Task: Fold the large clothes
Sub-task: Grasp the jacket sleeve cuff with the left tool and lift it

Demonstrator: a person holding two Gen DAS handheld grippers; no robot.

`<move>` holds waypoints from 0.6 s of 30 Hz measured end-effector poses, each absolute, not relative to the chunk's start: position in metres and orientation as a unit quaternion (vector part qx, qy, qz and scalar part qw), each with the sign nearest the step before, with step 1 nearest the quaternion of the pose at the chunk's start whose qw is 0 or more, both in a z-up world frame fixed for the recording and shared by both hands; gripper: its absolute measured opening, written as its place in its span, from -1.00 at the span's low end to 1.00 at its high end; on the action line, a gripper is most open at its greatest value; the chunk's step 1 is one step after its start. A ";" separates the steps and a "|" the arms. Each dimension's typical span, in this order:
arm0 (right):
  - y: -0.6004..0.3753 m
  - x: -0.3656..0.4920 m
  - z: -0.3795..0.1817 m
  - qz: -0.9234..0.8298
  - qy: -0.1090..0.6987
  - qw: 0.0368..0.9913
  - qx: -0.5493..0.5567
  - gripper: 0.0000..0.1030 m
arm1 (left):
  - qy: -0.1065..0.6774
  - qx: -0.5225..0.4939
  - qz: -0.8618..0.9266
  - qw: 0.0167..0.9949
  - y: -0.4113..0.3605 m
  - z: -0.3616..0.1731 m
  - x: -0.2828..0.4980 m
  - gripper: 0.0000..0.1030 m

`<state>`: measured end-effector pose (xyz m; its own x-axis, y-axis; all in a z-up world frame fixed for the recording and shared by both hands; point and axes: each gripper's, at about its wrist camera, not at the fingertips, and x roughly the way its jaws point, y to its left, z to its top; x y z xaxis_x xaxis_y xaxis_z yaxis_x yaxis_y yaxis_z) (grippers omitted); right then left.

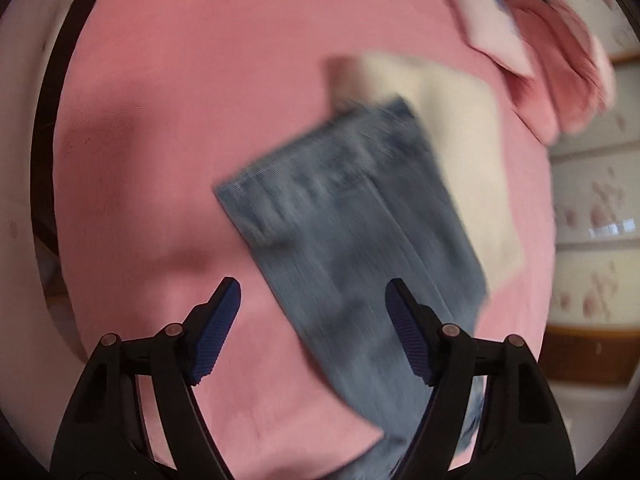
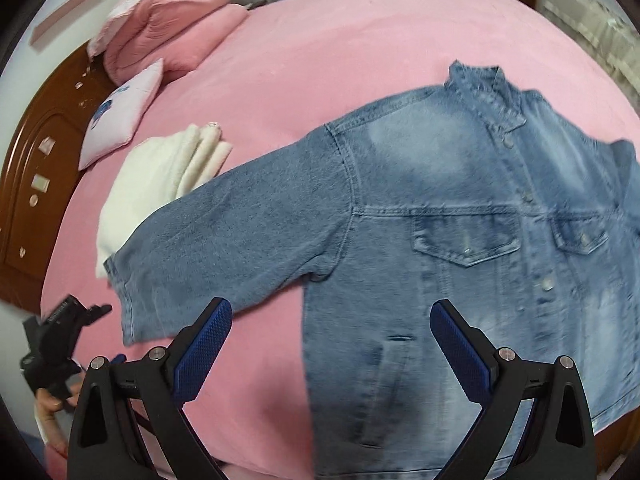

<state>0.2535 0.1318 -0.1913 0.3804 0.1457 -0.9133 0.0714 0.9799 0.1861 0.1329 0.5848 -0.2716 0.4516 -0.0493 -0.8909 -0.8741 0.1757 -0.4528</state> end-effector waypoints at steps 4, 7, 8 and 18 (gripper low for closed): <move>0.144 0.260 -0.211 0.005 0.570 0.815 0.104 0.96 | 0.414 -0.582 0.364 0.597 0.617 -0.313 0.137 0.32; 0.140 0.256 -0.221 -0.003 0.578 0.810 0.099 0.96 | 0.411 -0.598 0.367 0.582 0.634 -0.333 0.146 0.32; 0.140 0.257 -0.225 -0.008 0.580 0.809 0.097 0.96 | 0.412 -0.596 0.366 0.585 0.637 -0.335 0.151 0.32; 0.101 0.246 -0.225 -0.045 0.582 0.802 0.128 0.96 | 0.366 -0.545 0.308 0.688 0.647 -0.311 0.187 -0.52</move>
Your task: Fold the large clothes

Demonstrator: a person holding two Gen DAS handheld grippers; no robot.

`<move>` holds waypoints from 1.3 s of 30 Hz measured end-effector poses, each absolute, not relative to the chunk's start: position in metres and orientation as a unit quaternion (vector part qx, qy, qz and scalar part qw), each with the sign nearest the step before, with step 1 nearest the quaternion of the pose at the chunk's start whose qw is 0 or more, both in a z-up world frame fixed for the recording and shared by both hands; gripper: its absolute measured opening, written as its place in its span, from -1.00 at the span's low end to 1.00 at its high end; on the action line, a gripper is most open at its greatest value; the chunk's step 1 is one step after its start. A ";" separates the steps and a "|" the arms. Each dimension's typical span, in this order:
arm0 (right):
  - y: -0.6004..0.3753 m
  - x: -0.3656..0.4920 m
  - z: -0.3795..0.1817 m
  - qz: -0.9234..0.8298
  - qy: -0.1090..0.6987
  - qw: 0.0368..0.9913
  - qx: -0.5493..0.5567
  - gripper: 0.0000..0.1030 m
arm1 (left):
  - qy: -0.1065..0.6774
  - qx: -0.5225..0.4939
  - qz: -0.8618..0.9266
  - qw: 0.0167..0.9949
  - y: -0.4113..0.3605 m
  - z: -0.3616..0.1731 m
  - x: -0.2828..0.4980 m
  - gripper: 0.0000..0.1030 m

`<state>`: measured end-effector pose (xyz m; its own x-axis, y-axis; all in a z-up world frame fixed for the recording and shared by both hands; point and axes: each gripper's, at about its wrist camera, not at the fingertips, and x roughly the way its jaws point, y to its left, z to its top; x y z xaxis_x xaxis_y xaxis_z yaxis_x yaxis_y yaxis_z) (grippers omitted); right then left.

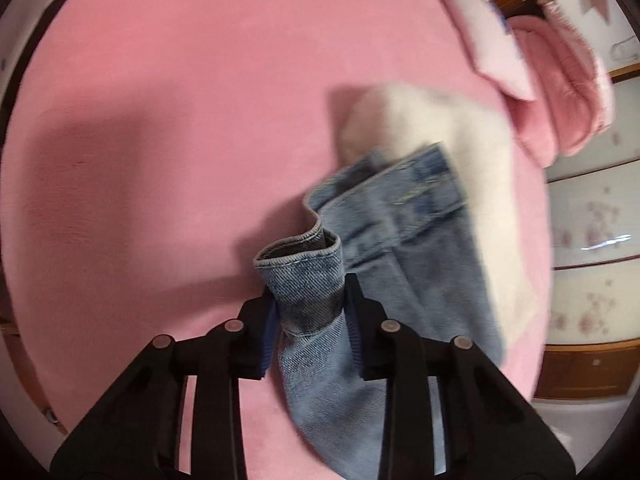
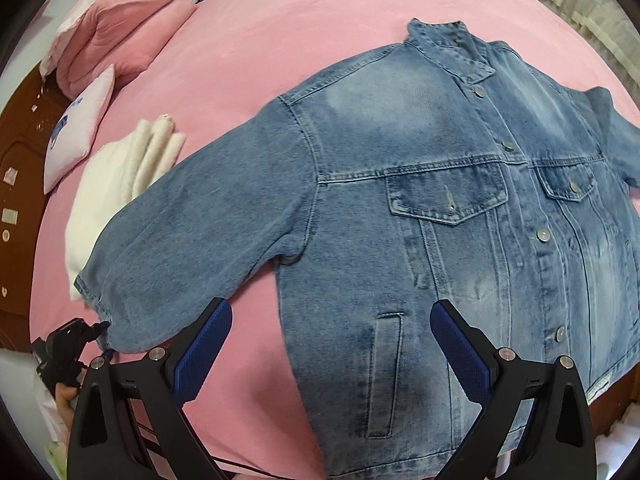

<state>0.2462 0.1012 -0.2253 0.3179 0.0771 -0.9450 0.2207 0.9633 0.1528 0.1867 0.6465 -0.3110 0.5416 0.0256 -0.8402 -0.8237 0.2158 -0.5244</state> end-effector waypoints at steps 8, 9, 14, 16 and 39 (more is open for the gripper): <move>0.089 0.253 -0.213 -0.042 0.566 0.813 0.130 0.96 | 0.295 -0.490 0.156 0.805 0.613 -0.207 0.213 -0.54; 0.087 0.256 -0.211 -0.040 0.564 0.814 0.132 0.96 | 0.288 -0.486 0.133 0.814 0.603 -0.192 0.216 -0.54; 0.058 0.271 -0.202 -0.028 0.550 0.819 0.157 0.96 | 0.256 -0.400 0.038 0.879 0.527 -0.113 0.259 -0.54; 0.042 0.276 -0.198 -0.023 0.541 0.823 0.169 0.96 | 0.255 -0.380 0.005 0.889 0.485 -0.090 0.284 -0.53; -0.249 0.308 -0.211 0.000 0.545 0.787 0.287 0.96 | 0.601 -0.166 -0.094 0.776 0.052 -0.271 0.418 -0.17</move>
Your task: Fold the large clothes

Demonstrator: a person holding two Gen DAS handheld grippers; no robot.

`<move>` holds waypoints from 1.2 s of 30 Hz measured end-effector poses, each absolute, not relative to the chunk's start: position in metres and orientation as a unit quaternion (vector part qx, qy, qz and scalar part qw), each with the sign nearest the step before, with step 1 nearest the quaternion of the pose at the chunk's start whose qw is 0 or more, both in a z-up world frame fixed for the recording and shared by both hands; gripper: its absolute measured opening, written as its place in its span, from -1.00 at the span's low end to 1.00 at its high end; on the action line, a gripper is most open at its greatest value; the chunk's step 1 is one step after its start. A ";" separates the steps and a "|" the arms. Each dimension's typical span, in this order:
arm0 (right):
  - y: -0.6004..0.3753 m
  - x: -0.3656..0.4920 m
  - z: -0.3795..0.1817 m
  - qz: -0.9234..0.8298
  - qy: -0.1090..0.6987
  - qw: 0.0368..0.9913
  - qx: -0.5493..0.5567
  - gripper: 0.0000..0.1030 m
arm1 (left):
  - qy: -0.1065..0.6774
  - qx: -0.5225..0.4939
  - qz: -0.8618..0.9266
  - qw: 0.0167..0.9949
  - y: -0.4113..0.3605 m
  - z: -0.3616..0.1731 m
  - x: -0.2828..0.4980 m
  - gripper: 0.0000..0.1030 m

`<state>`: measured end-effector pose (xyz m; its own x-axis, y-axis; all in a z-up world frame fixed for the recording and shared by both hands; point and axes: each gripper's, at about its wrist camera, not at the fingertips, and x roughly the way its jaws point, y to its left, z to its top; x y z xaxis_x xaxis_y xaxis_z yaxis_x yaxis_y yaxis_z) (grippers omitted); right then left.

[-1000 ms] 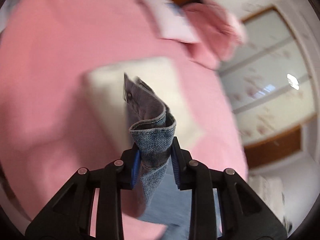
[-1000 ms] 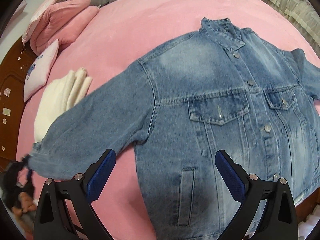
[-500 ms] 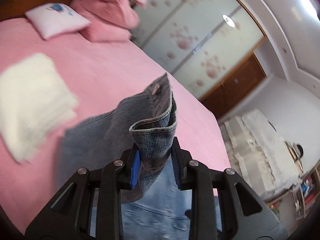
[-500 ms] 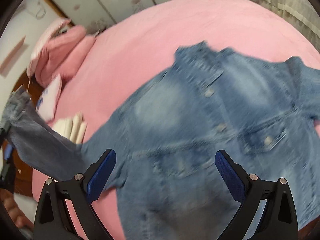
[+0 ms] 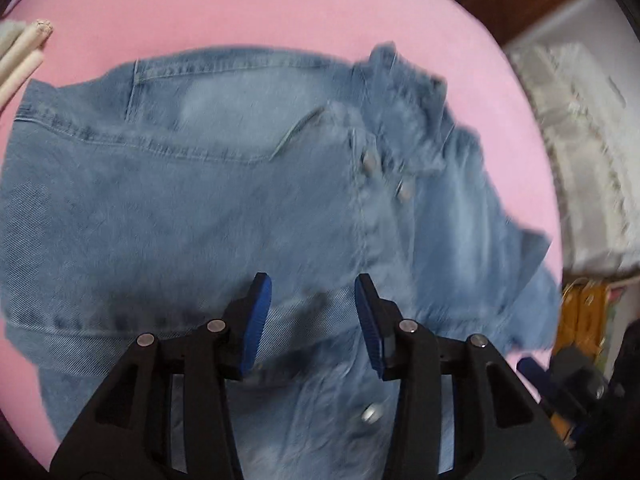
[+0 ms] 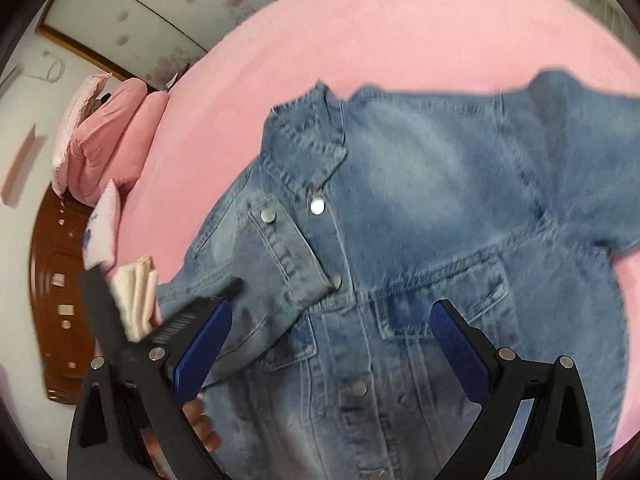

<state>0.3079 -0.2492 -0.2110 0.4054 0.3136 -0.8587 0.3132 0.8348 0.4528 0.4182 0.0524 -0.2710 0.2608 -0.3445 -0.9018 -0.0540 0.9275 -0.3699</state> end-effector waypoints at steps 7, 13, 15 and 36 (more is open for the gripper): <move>-0.204 0.322 -0.246 0.070 0.593 0.780 0.187 0.95 | 0.587 -0.175 -0.040 0.790 0.136 -0.251 0.339 0.43; -0.154 0.361 -0.290 0.087 0.600 0.793 0.063 0.42 | 0.623 -0.136 0.052 0.768 0.203 -0.270 0.309 0.43; -0.141 0.371 -0.297 0.092 0.594 0.798 0.043 0.16 | 0.632 -0.137 0.085 0.758 0.221 -0.282 0.304 0.43; -0.173 0.337 -0.192 -0.023 0.493 0.865 -0.086 -0.43 | 0.622 -0.220 0.122 0.741 0.244 -0.299 0.315 0.08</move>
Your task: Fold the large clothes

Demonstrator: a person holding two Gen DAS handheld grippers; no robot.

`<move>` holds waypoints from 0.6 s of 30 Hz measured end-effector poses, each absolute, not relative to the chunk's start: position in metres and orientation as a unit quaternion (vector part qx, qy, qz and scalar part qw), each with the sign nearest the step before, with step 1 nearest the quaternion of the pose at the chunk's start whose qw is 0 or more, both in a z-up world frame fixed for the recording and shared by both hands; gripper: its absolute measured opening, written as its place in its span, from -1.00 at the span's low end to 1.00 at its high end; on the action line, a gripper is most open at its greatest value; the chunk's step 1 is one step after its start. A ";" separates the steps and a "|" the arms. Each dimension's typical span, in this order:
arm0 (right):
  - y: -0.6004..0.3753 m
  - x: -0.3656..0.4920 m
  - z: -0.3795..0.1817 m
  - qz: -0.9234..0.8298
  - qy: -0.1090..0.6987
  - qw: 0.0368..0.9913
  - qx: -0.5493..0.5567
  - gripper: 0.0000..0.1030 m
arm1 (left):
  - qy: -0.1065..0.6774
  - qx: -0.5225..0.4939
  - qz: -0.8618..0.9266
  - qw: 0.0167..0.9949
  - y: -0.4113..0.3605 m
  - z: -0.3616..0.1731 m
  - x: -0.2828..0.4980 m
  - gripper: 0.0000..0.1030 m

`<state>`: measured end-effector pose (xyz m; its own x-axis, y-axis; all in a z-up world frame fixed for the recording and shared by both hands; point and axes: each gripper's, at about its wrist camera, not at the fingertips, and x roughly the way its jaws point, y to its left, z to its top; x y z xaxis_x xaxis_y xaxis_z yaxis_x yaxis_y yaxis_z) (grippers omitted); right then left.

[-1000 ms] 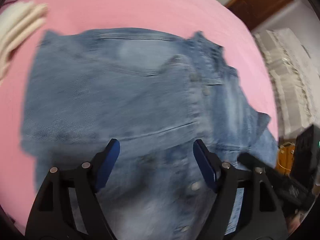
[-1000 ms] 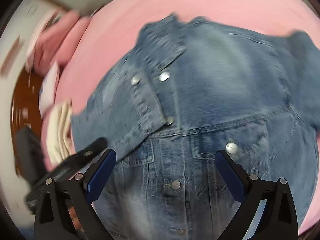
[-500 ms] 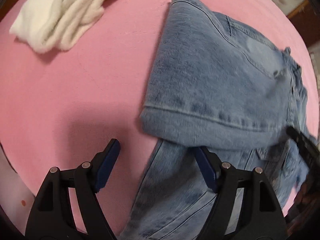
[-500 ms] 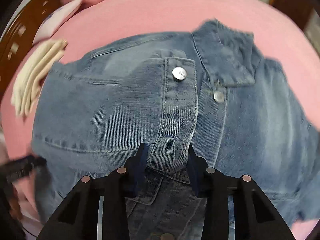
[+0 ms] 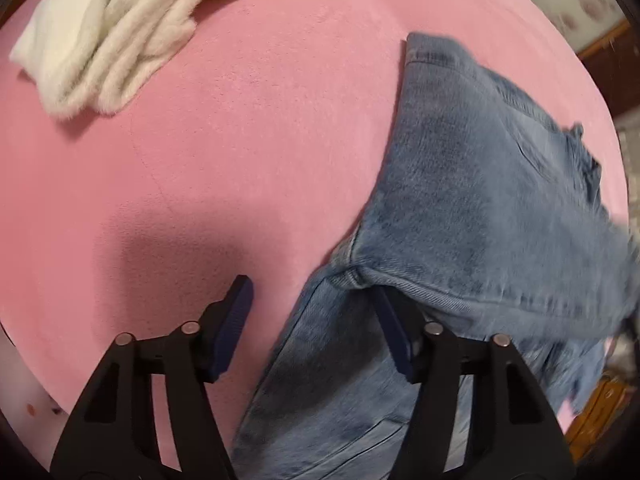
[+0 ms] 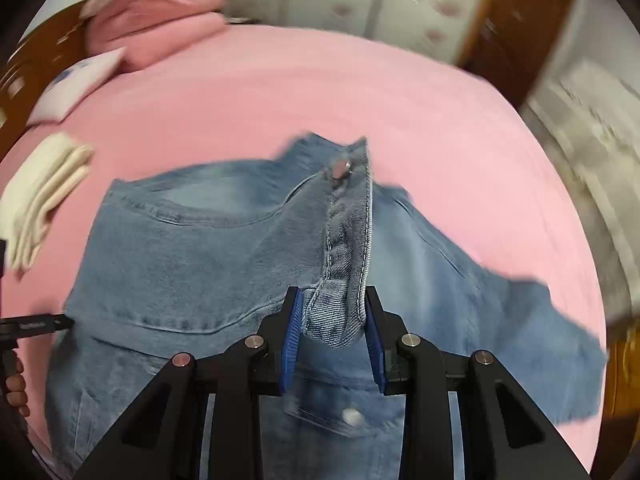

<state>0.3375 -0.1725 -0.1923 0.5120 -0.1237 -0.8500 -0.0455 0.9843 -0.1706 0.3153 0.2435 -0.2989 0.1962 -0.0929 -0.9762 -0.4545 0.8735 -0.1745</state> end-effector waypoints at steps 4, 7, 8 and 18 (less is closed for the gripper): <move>-0.208 0.331 -0.221 -0.035 0.552 0.833 -0.010 -0.39 | 0.621 -0.206 0.126 0.746 0.236 -0.296 0.318 -0.01; -0.220 0.325 -0.238 -0.058 0.566 0.822 -0.021 -0.28 | 0.618 -0.210 0.139 0.744 0.234 -0.292 0.316 -0.02; -0.221 0.324 -0.241 -0.084 0.568 0.818 -0.041 -0.28 | 0.609 -0.221 0.141 0.749 0.237 -0.288 0.313 -0.12; -0.208 0.322 -0.244 0.134 0.554 0.759 0.316 -0.37 | 0.539 -0.185 -0.005 0.822 0.137 -0.215 0.301 -0.46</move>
